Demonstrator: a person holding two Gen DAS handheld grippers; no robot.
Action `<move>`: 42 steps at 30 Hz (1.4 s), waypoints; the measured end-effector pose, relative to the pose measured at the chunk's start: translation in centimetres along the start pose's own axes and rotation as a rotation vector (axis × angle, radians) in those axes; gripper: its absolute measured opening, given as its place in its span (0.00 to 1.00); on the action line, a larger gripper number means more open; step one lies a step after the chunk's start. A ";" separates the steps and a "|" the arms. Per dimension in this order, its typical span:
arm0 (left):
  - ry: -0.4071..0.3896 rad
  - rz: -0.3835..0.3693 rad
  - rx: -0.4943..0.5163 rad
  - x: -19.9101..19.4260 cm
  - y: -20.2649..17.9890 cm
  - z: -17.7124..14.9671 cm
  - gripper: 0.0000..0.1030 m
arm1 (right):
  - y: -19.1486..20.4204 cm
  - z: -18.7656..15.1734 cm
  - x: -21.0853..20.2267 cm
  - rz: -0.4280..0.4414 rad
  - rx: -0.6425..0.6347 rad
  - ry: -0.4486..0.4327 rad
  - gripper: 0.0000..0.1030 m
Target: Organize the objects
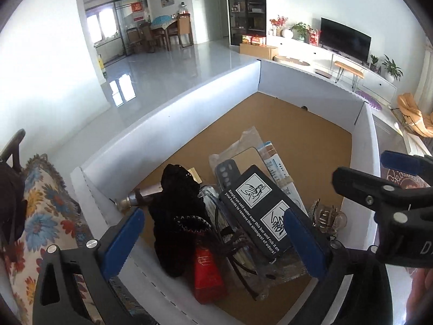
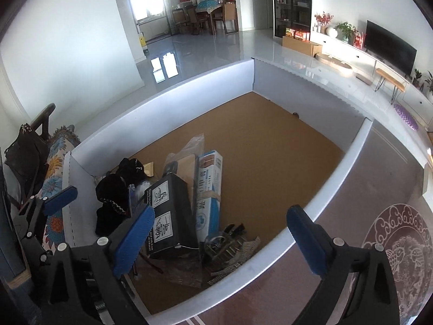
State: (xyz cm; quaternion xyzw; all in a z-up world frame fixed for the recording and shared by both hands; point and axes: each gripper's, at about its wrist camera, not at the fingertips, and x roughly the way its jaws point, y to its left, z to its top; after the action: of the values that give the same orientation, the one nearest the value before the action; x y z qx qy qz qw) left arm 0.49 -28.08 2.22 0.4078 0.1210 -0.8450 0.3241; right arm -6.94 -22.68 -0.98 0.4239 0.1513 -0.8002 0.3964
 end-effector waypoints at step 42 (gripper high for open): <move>0.076 -0.062 -0.132 -0.2 2.2 0.5 1.00 | -0.9 1.1 1.4 -0.112 0.067 0.065 1.00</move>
State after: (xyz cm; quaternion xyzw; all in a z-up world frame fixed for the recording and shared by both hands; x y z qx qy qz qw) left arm 1.65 -29.90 2.81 0.4135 0.2013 -0.8287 0.3189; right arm -8.70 -23.42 -1.54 0.4536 0.1609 -0.8114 0.3317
